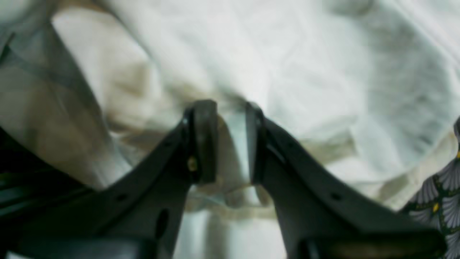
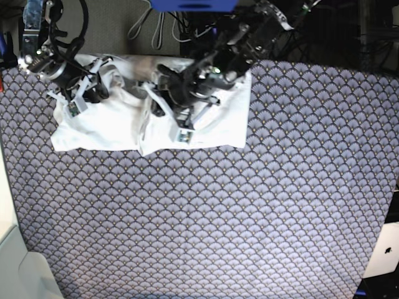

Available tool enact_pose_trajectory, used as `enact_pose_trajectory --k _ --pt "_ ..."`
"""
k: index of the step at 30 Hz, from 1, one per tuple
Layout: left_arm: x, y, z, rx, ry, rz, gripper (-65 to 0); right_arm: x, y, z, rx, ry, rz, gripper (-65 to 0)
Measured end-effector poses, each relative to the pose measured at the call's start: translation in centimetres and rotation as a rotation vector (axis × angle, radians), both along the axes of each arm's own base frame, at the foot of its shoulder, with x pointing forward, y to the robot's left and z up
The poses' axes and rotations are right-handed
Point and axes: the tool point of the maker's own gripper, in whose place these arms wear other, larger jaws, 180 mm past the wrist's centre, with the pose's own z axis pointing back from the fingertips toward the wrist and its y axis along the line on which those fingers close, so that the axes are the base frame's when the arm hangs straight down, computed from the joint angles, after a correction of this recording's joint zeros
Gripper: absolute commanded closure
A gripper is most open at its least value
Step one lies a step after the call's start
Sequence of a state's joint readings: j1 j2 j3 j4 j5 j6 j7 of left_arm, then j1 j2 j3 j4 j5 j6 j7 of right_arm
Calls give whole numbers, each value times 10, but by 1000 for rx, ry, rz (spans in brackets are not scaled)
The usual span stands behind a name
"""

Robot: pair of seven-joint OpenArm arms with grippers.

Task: Fold the T-shirt properly

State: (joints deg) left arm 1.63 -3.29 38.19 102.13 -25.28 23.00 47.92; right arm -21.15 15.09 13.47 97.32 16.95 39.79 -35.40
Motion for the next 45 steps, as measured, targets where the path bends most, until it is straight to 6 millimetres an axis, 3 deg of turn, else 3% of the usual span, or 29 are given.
enact_pose_trajectory --k 3,7,11,13,17,20,22,26,32,38,42,45 --pt "10 -6 12 -20 -53 -4 -2 0 0 0 1 -1 0 -124" --pt "13 9 4 3 -30 32 -2 0 -3 1 -8 0 2 -124" --pt "39 75 -8 86 -43 177 -2 1 -11 3 -32 -2 9 -124" --pt "40 102 -8 120 -58 225 -2 5 -13 5 -40 -10 11 -127" --pt "20 123 -10 125 -24 226 -4 13 -16 12 -36 -38 -1 -128" --pt "30 149 -14 169 -40 294 -4 15 -40 18 -84 -49 -49 -129" --pt "32 160 -31 204 -4 314 -5 23 -42 31 -90 -92 -51 -130" --pt "22 167 -67 254 83 310 -39 37 -47 56 -97 -176 -72 -160" --pt "29 160 -66 176 117 322 -277 33 -70 61 -121 -183 -142 -290" --pt "31 159 -61 99 168 299 -435 17 -97 48 -166 -64 -255 -299" --pt "29 159 -59 86 206 279 -488 23 -101 52 -137 -68 -305 -302" --pt "30 159 -58 92 228 262 -497 15 -102 50 -89 -50 -330 -323"
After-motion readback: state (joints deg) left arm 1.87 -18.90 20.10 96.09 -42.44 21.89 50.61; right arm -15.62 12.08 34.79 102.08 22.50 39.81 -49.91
